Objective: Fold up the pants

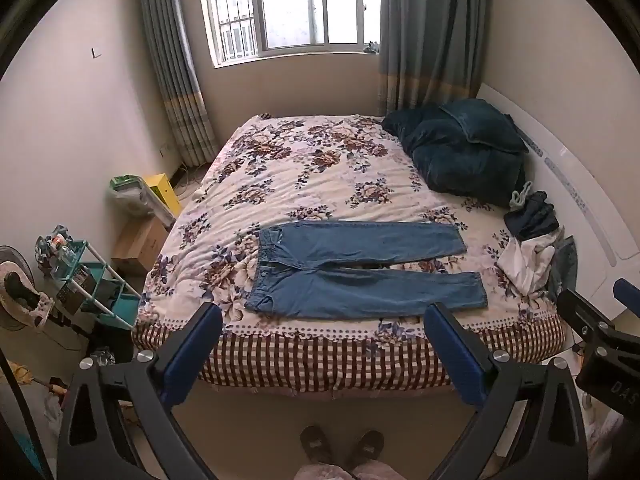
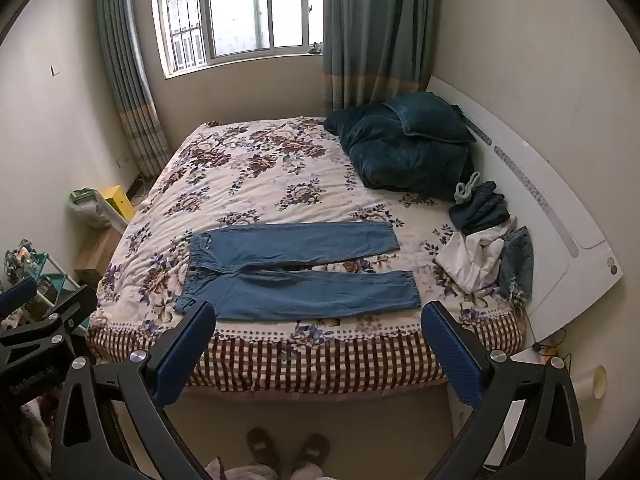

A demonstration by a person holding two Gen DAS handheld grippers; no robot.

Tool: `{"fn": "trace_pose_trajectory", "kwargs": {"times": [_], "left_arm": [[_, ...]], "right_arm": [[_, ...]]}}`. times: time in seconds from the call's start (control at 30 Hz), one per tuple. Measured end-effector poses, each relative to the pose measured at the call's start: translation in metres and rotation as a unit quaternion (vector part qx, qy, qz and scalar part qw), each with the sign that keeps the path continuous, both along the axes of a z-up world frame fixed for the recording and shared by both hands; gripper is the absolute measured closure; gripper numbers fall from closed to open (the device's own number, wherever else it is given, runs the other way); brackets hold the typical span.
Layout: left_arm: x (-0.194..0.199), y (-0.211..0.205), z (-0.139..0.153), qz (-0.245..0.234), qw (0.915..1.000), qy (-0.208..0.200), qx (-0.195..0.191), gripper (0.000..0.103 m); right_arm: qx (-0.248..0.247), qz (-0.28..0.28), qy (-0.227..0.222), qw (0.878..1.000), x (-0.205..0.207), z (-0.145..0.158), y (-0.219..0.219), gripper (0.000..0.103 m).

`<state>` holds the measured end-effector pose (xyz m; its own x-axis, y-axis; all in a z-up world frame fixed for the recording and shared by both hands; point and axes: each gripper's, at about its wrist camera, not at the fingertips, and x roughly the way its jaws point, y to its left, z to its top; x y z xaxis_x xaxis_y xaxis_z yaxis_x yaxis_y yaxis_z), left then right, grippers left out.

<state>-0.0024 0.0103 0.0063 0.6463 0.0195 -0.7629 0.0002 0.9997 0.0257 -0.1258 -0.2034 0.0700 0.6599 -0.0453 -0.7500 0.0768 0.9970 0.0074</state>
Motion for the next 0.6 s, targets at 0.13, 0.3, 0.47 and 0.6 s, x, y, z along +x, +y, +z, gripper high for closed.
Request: {"fn": "trace_pose_trajectory", "kwargs": {"times": [0.13, 0.3, 0.47, 0.6], "left_arm": [[0.0011, 0.0025, 0.0021, 0.0, 1.0, -0.001, 0.0, 0.0], [0.0003, 0.0007, 0.0008, 0.0, 1.0, -0.003, 0.003, 0.0], [0.0034, -0.0019, 0.0024, 0.003, 0.9999, -0.007, 0.008, 0.0], [0.0039, -0.002, 0.0025, 0.003, 0.9999, -0.007, 0.007, 0.0]], "right_arm": [[-0.002, 0.002, -0.001, 1.0, -0.0004, 0.0003, -0.0001, 0.0], [-0.004, 0.003, -0.002, 1.0, 0.0, 0.0008, 0.0062, 0.0], [-0.002, 0.005, -0.001, 1.0, 0.0011, 0.0023, 0.0063, 0.0], [0.0, 0.006, -0.001, 1.0, 0.0, 0.002, 0.0082, 0.0]]}}
